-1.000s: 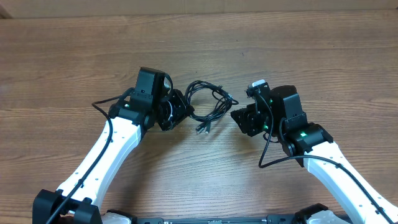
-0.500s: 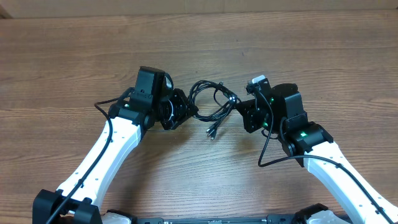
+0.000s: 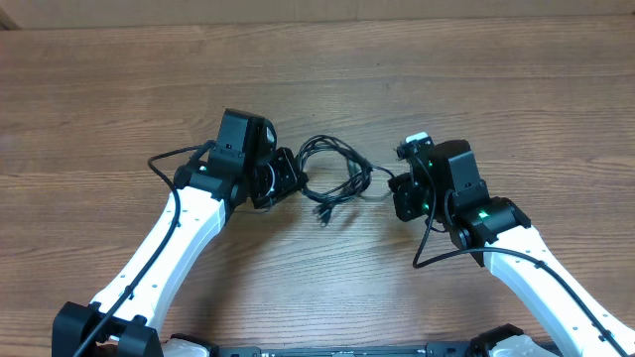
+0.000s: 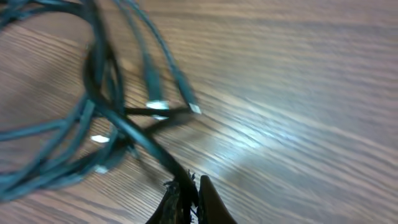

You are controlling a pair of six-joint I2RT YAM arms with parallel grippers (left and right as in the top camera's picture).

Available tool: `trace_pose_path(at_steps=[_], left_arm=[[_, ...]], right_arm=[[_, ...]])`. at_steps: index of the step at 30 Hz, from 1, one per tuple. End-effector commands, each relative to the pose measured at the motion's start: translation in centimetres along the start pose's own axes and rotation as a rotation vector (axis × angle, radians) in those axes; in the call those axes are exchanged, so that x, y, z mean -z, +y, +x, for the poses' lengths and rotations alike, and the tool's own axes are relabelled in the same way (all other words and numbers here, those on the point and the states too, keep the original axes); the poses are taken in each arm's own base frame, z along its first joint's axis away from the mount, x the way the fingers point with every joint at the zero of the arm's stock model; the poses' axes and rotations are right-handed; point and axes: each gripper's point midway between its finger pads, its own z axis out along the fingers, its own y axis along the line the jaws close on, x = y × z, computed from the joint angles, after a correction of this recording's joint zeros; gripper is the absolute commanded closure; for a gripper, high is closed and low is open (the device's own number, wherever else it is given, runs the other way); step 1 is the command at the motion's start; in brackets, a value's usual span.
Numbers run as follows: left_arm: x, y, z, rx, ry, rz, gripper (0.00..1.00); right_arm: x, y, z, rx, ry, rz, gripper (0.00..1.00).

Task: Untangle cables

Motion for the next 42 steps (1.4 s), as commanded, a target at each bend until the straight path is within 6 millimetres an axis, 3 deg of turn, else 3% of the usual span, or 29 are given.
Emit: trace_pose_path(at_steps=[1,7,10,18,21,27,32,37,42], left_arm=[[0.8,1.5,-1.9,-0.057,-0.11,-0.103,0.96],[1.2,3.7,-2.4,-0.055,-0.155,-0.219,0.96],[1.2,3.7,-2.4,-0.126,-0.151,-0.228,0.96],[1.2,3.6,-2.4,-0.245,-0.136,-0.231,0.96],[1.1,3.4,-2.4,-0.274,-0.13,-0.222,0.96],[0.6,0.9,-0.9,-0.485,-0.047,-0.08,0.96],[0.4,-1.9,1.9,-0.777,0.05,0.103,0.96],[-0.3,-2.4,3.7,-1.018,0.076,0.102,0.96],[-0.8,-1.3,2.6,-1.174,0.032,-0.053,0.96]], right_arm=[[0.6,-2.5,-0.9,0.001,-0.02,0.147,0.96],[0.7,-3.2,-0.7,0.0,-0.014,0.192,0.96],[0.7,-3.2,-0.8,0.0,-0.016,0.191,0.75],[0.7,-3.1,-0.8,0.0,-0.016,0.182,0.4],[0.7,-2.8,-0.8,0.0,-0.014,0.165,0.34],[0.6,-2.2,-0.7,0.001,-0.011,0.129,0.3],[0.5,-2.0,-0.8,0.001,-0.013,0.121,0.3],[0.5,-1.4,-0.7,0.001,-0.009,0.085,0.3],[0.5,-1.4,-0.7,0.001,-0.01,0.084,0.3]])
